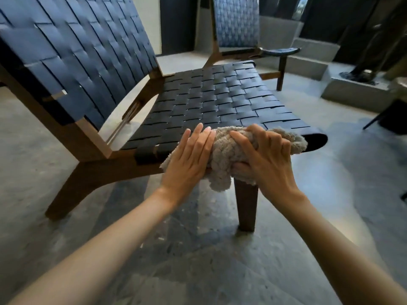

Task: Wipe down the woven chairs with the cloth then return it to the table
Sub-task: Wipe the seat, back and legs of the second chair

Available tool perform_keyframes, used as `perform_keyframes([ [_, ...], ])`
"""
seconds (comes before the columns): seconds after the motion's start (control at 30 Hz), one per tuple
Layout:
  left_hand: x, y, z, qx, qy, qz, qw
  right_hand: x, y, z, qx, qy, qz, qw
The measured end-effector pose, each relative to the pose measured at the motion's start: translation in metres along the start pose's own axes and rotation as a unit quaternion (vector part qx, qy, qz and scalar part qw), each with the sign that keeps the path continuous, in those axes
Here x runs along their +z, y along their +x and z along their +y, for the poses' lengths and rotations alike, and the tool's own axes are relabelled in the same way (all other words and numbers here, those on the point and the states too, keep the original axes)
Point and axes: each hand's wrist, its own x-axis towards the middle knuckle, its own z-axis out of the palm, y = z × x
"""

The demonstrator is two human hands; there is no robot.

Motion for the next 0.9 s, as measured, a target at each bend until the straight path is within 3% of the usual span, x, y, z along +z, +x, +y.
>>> perform_keyframes([
  [0.17,-0.007,0.041,0.034,0.082,0.018,0.096,0.992,-0.012,-0.018,0.068,0.005,0.023,0.018,1.000],
  [0.3,-0.015,0.068,0.052,0.114,0.029,0.097,0.988,-0.007,-0.028,0.091,0.071,0.054,0.041,0.995],
  [0.47,-0.017,0.060,0.073,0.072,-0.049,0.102,0.991,0.013,-0.053,0.064,0.162,0.145,0.075,0.973],
  [0.63,-0.012,0.034,0.073,0.111,-0.057,0.128,0.984,0.031,-0.078,0.027,0.190,0.162,0.096,0.964],
  [0.8,0.001,-0.019,0.078,0.115,-0.055,0.125,0.984,0.042,-0.112,0.007,0.180,0.167,0.033,0.969],
  [0.9,0.015,-0.036,0.077,0.069,-0.007,0.129,0.989,0.047,-0.109,0.002,0.156,0.136,0.011,0.978],
])
